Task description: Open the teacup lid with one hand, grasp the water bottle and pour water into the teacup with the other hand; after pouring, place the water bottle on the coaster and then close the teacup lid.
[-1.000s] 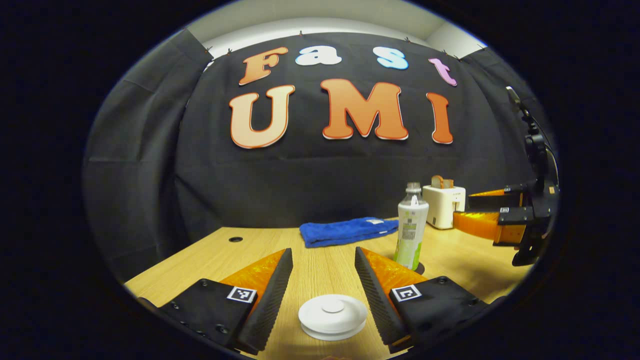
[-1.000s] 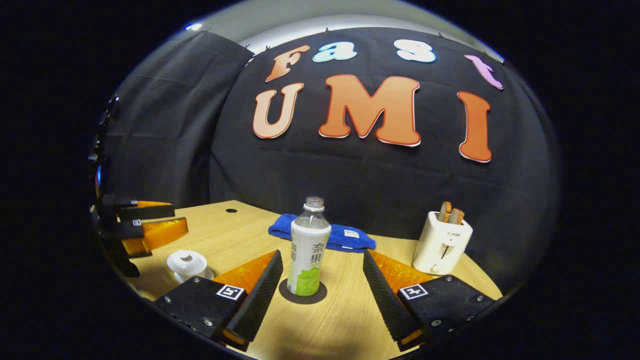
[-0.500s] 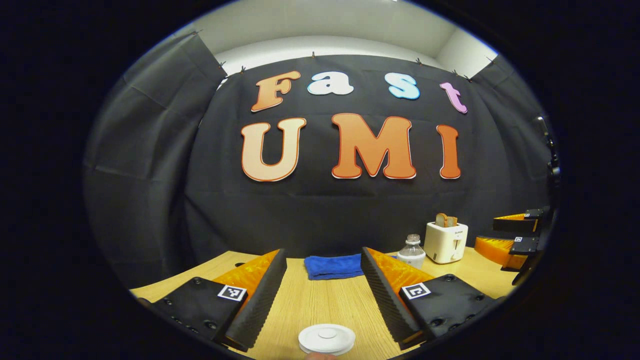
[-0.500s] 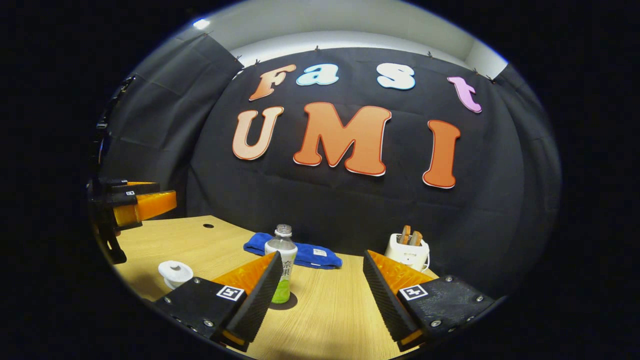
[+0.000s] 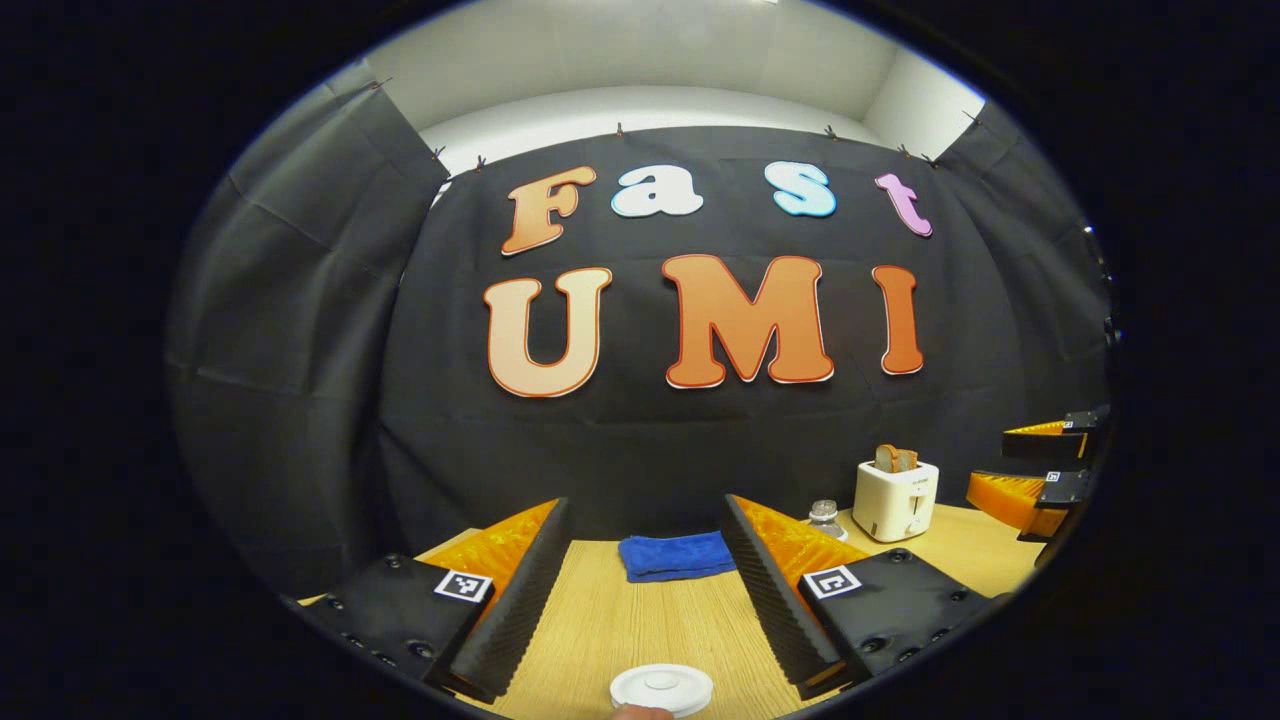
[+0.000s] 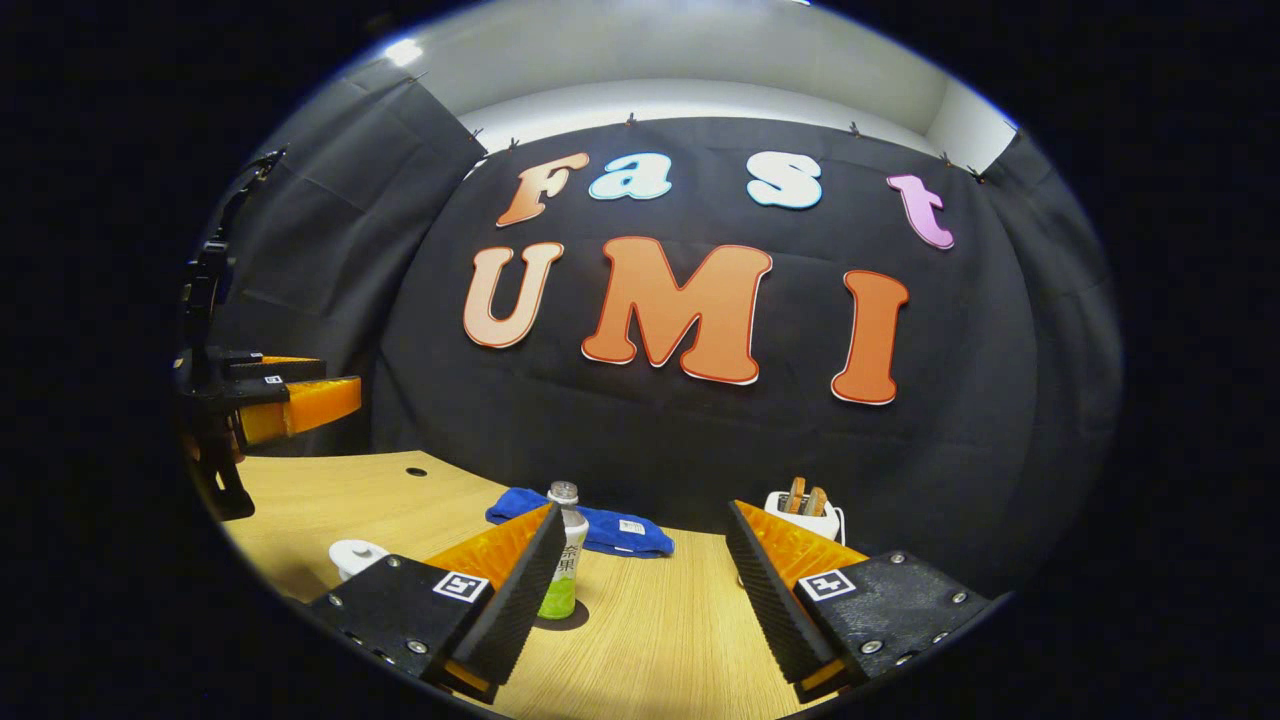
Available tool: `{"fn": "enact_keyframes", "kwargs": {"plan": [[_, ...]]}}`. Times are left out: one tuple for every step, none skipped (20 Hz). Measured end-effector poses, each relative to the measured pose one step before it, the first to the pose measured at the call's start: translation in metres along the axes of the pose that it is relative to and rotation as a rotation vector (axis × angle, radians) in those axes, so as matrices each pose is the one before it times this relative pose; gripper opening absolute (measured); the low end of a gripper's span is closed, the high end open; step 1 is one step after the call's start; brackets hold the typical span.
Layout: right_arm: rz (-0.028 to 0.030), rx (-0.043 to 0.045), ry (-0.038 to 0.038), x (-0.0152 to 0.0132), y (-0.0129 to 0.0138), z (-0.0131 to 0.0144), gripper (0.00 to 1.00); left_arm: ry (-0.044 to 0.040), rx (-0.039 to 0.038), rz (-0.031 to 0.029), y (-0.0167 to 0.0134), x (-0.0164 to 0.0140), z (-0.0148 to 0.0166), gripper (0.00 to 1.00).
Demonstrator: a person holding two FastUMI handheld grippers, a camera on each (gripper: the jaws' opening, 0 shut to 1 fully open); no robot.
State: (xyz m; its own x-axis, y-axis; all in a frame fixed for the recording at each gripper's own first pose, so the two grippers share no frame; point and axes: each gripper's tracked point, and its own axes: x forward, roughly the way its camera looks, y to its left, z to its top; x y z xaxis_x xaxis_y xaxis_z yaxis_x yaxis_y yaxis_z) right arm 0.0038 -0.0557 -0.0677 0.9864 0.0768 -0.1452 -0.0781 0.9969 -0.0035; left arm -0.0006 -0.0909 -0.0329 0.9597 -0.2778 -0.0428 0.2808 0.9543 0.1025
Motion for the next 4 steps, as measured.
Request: {"fn": "enact_keyframes", "kwargs": {"plan": [[0.00526, 0.00400, 0.00251, -0.00127, 0.00156, 0.00102, 0.97, -0.00222, -0.00092, 0.00208, 0.00062, -0.00031, 0.00271, 0.97], [0.00499, 0.00237, 0.00279, -0.00192, 0.00024, 0.00118, 0.97, -0.00237, -0.00744, 0.00077, 0.00064, -0.00055, 0.00321, 0.97], [0.00428, 0.00065, -0.00385, -0.00117, 0.00007, 0.00231, 0.97, -0.00332, -0.01123, -0.00175, 0.00072, 0.00084, 0.00421, 0.97], [0.00198, 0.00067, -0.00422, -0.00193, -0.00017, 0.00297, 0.97, -0.00063, -0.01257, -0.00325, 0.00061, 0.00052, 0.00472, 0.97]]}}
